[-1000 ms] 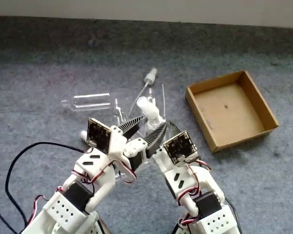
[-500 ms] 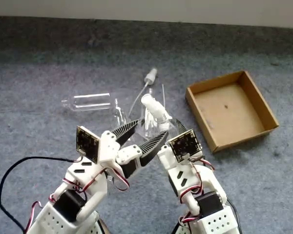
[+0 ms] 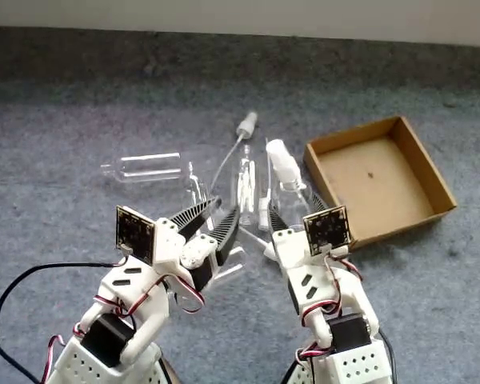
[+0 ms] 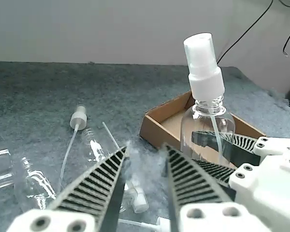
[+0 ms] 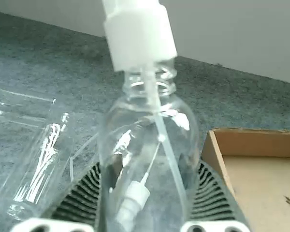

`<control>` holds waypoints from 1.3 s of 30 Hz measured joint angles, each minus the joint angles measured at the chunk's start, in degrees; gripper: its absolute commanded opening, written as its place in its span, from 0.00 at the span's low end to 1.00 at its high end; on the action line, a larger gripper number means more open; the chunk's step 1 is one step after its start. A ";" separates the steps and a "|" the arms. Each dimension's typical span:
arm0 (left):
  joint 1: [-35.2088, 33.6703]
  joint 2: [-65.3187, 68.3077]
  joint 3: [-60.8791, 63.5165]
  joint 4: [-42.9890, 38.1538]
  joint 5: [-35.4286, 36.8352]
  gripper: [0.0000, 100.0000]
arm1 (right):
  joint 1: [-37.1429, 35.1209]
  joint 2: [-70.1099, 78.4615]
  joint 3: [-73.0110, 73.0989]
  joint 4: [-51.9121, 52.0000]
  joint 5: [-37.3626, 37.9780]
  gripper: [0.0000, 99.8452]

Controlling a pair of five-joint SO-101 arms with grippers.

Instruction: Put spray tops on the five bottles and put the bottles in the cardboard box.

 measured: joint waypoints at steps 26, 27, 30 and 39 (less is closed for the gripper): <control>16.35 0.00 3.43 0.00 0.00 0.01 | -19.78 32.79 -32.70 0.00 -8.97 0.08; 16.35 0.00 3.43 0.00 0.00 0.01 | -21.10 32.79 -32.70 0.00 -8.97 0.08; 15.74 0.00 3.43 -0.09 0.35 0.01 | -22.95 32.79 -32.88 -0.09 -8.97 0.08; 3.43 0.18 8.09 -9.23 0.35 0.01 | -23.47 32.44 -33.76 -0.70 -9.14 0.08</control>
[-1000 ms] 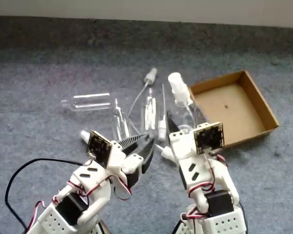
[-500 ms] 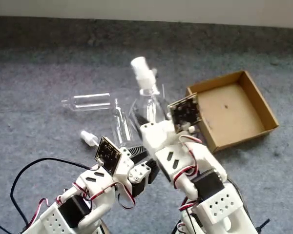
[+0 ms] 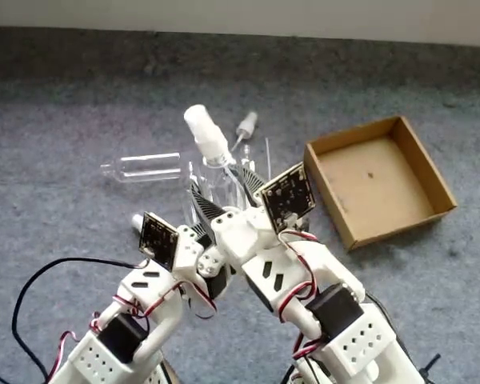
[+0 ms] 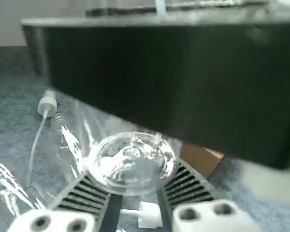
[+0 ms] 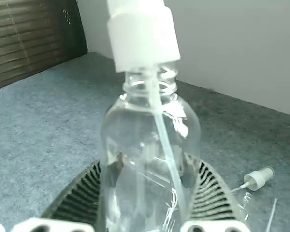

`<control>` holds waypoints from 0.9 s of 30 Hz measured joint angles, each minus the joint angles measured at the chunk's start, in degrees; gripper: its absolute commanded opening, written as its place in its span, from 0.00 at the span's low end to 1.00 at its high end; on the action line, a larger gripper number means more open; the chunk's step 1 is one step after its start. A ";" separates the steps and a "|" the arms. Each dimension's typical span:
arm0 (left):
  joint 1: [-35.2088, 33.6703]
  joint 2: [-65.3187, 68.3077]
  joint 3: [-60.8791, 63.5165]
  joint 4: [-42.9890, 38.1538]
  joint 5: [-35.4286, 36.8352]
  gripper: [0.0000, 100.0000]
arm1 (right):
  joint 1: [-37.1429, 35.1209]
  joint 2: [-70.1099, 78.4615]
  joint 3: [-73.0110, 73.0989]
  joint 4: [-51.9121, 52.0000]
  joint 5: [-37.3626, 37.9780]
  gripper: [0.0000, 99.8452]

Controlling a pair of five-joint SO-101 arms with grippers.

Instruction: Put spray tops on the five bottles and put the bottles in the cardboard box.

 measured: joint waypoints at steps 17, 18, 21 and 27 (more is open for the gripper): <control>0.79 0.09 0.70 -3.43 -0.35 0.01 | 5.45 -0.26 -1.85 5.19 -0.09 0.08; 2.11 0.09 0.70 -2.64 -0.35 0.01 | 5.45 0.18 -1.85 4.92 -0.09 0.08; 6.24 0.00 0.70 -0.97 -0.09 0.01 | 5.45 0.35 -1.67 4.66 0.44 0.08; 9.49 -0.09 0.44 0.53 -0.26 0.01 | 5.27 0.35 -1.67 4.48 9.67 0.08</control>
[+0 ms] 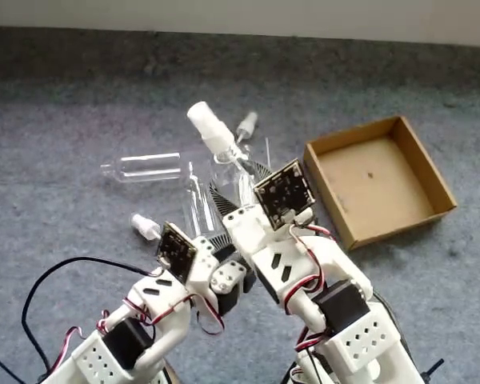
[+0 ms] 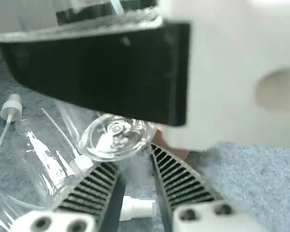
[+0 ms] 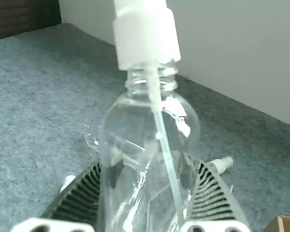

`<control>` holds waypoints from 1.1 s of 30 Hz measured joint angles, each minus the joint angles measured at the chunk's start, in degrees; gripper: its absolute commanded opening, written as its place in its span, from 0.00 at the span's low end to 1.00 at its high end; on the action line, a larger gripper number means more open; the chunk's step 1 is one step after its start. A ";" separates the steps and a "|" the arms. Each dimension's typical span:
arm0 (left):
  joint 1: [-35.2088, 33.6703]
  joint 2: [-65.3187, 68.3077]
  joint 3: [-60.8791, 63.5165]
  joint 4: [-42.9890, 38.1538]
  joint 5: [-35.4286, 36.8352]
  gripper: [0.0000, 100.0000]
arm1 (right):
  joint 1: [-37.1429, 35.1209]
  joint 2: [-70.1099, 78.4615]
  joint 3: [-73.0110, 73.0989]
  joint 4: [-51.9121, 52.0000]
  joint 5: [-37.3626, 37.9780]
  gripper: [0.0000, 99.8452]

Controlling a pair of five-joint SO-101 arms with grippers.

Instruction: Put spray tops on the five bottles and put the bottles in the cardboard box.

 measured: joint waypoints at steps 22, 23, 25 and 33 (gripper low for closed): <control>-3.78 -0.53 -9.05 8.35 0.09 0.01 | 0.18 0.00 0.00 -0.09 1.14 0.08; -5.01 -0.70 -9.14 8.35 0.09 0.01 | 0.26 0.00 0.00 -0.09 1.14 0.08; -7.12 -0.79 -9.14 8.18 0.09 0.01 | 0.62 0.00 -0.09 -0.44 1.14 0.08; -10.90 0.00 0.26 -8.70 0.09 0.01 | 1.23 -0.09 -0.44 -0.79 -3.60 0.08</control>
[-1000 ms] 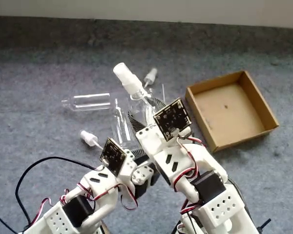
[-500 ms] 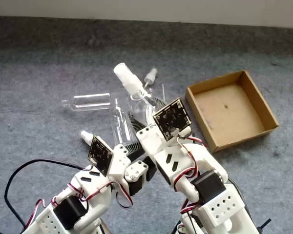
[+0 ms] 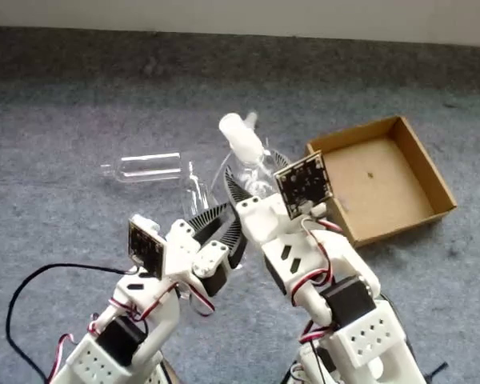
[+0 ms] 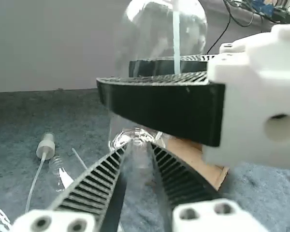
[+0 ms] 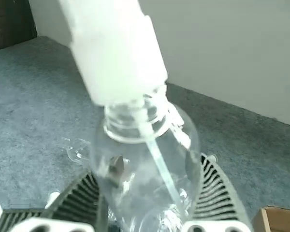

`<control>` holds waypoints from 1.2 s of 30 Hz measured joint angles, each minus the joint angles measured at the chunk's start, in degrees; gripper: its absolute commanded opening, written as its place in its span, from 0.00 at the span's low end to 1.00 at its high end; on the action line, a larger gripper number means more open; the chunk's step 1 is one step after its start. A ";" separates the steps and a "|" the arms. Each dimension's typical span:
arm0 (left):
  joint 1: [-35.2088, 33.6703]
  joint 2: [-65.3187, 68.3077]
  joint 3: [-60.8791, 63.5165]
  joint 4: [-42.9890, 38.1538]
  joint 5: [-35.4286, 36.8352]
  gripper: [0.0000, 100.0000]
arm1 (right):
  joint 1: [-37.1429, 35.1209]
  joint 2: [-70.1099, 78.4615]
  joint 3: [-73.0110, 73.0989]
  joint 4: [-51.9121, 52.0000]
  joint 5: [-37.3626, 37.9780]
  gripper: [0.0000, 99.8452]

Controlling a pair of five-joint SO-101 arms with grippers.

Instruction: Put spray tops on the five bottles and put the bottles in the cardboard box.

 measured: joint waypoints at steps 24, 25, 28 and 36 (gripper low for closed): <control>1.05 0.00 0.26 -3.25 -0.18 0.01 | 16.09 0.09 0.44 0.26 -1.23 0.08; 2.29 0.00 0.26 -2.64 -0.18 0.01 | 14.59 0.09 0.44 0.26 -1.23 0.08; 5.80 0.00 0.26 1.41 -0.18 0.01 | 10.99 0.09 0.44 -1.32 -1.23 0.08; 16.35 0.00 -0.26 11.52 -0.18 0.01 | 3.43 0.09 3.78 -9.41 -1.23 0.08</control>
